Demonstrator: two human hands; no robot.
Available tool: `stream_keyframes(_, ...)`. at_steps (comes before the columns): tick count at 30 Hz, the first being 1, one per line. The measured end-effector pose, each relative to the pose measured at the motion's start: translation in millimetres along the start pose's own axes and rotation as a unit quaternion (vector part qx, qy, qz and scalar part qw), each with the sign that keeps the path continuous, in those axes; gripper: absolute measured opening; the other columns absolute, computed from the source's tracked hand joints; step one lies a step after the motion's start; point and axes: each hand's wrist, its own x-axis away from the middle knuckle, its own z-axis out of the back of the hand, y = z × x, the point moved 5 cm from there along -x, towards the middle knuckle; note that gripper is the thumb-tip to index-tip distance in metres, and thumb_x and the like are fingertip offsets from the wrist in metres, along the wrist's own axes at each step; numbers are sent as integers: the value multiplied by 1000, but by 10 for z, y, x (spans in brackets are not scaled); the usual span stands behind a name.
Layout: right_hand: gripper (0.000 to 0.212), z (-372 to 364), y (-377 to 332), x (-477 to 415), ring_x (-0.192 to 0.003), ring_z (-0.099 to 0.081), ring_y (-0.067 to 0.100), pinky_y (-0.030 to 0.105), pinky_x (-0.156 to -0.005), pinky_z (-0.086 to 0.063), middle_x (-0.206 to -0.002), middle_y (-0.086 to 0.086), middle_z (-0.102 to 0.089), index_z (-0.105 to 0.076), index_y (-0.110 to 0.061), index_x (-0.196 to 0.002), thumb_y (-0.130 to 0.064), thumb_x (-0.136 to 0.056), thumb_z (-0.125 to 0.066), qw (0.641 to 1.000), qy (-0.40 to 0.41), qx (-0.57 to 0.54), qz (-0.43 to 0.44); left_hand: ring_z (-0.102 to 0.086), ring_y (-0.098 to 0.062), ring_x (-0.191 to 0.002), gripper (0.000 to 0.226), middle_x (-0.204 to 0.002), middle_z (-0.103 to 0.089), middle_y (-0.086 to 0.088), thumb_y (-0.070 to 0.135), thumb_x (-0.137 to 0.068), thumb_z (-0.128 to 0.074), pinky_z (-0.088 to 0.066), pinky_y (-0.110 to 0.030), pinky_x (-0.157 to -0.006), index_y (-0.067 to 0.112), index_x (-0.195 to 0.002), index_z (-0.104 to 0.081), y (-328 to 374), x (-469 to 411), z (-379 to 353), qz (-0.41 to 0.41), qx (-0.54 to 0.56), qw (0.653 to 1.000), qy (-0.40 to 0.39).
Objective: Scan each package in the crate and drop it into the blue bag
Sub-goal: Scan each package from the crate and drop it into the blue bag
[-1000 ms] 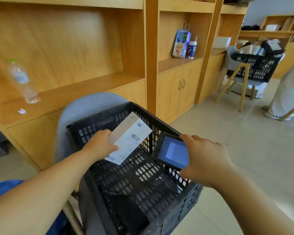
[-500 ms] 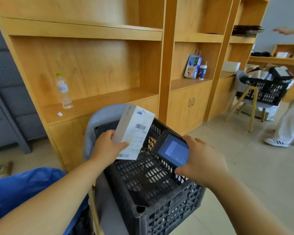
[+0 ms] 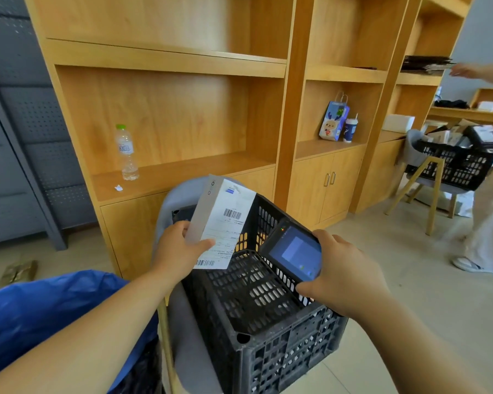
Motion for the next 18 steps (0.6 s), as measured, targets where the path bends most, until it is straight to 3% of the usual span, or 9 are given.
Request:
stream_keyframes(5, 95, -56, -214, 27, -87, -51, 15, 28, -59, -42, -111, -8, -52, -27, -26, -139, -56, -59, -70, 999, 5, -30, 35, -61, -5, -82, 39, -96, -57, 14, 30, -81, -74, -47, -20, -57, 28, -113, -51, -148, 141, 280, 8, 53, 998, 22)
stream_keyframes(11, 94, -274, -749, 21, -99, -54, 18, 29, -66, -43, -122, -5, -50, -26, -27, -139, -55, -62, -72, 991, -23, -63, 113, -58, 1, -88, 41, -102, -58, 21, 28, -82, -74, -45, -13, -59, 36, -116, -53, -601, 582, 971, 16, 53, 995, 85)
stream_keyframes(16, 79, -492, -1306, 57, -85, -49, 14, 31, -64, -46, -105, -8, -50, -35, -30, -124, -54, -60, -75, 981, -49, -79, 168, -59, -12, -93, 42, -111, -60, 5, 31, -79, -75, -45, -20, -67, 26, -117, -58, -1177, 959, 1612, 69, -39, 986, 149)
stream_keyframes(18, 77, -590, -1513, 83, -83, -51, 15, 32, -64, -47, -101, -10, -50, -38, -31, -120, -53, -57, -75, 977, -64, -85, 185, -60, -20, -98, 43, -113, -61, -1, 31, -79, -76, -51, -32, -75, 19, -118, -60, -1408, 1043, 1836, 103, -74, 977, 169)
